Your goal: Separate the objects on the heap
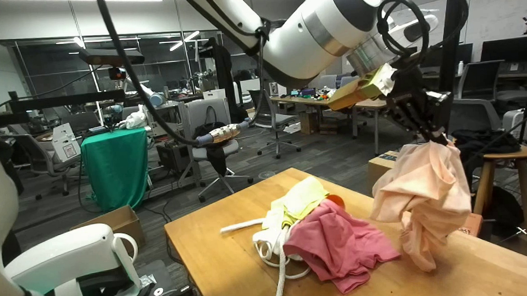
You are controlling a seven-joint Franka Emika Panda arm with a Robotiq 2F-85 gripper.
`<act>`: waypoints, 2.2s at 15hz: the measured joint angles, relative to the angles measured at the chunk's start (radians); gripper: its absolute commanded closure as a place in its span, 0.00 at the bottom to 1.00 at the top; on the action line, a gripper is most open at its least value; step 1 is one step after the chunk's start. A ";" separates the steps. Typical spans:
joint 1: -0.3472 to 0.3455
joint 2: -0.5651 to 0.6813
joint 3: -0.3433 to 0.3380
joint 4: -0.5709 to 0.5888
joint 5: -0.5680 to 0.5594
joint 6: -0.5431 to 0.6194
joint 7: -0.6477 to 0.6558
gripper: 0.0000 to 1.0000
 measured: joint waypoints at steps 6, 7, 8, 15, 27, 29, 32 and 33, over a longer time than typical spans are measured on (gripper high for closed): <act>-0.089 0.002 -0.034 0.023 -0.189 0.049 0.302 0.97; -0.100 0.009 -0.041 0.031 -0.229 0.058 0.361 0.97; -0.110 0.019 -0.048 0.041 -0.272 0.064 0.424 0.97; -0.134 0.109 -0.070 0.118 -0.543 0.043 0.809 0.45; -0.113 0.083 0.079 -0.092 -0.259 0.093 0.437 0.00; -0.096 0.060 0.108 -0.163 -0.185 0.106 0.345 0.00; -0.065 0.036 0.144 -0.254 -0.067 0.115 0.191 0.00; -0.055 0.033 0.155 -0.277 -0.026 0.115 0.134 0.00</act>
